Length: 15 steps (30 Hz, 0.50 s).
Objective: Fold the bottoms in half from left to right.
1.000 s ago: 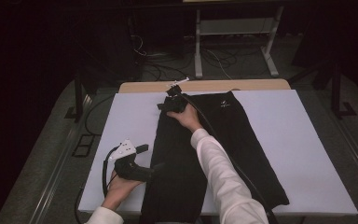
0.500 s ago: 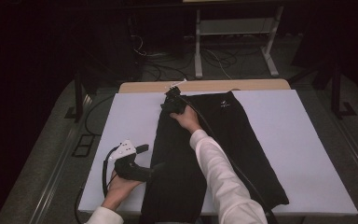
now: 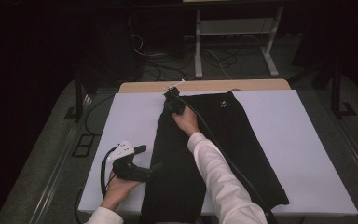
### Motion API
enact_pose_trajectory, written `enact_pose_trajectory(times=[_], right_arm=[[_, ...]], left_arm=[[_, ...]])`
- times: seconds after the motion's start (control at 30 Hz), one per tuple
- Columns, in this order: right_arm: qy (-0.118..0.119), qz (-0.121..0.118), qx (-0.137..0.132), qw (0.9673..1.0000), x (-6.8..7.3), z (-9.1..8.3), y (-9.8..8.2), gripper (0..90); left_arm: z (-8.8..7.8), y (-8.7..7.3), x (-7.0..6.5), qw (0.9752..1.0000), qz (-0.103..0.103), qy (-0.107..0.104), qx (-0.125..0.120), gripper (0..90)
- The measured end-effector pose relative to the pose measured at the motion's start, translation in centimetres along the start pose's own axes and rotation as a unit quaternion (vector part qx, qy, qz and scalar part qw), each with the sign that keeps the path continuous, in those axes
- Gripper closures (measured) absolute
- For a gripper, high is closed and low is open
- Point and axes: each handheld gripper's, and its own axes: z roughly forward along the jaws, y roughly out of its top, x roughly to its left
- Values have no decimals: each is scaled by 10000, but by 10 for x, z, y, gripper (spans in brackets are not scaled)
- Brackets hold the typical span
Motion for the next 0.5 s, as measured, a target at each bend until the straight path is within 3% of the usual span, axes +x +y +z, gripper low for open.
enact_pose_trajectory(times=[0.13, 0.27, 0.5], right_arm=[[23, 9, -89, 10000, 1, -5, 2, 865], [95, 34, -190, 9998, 1, -13, 5, 866], [134, 52, -377, 9992, 1, -24, 1, 869]], left_arm=[[-6, -4, -2, 9997, -197, 108, 88, 0], [-11, -4, -4, 9993, -239, 197, 195, 0], [-12, -7, -8, 9988, -325, 138, 353, 0]])
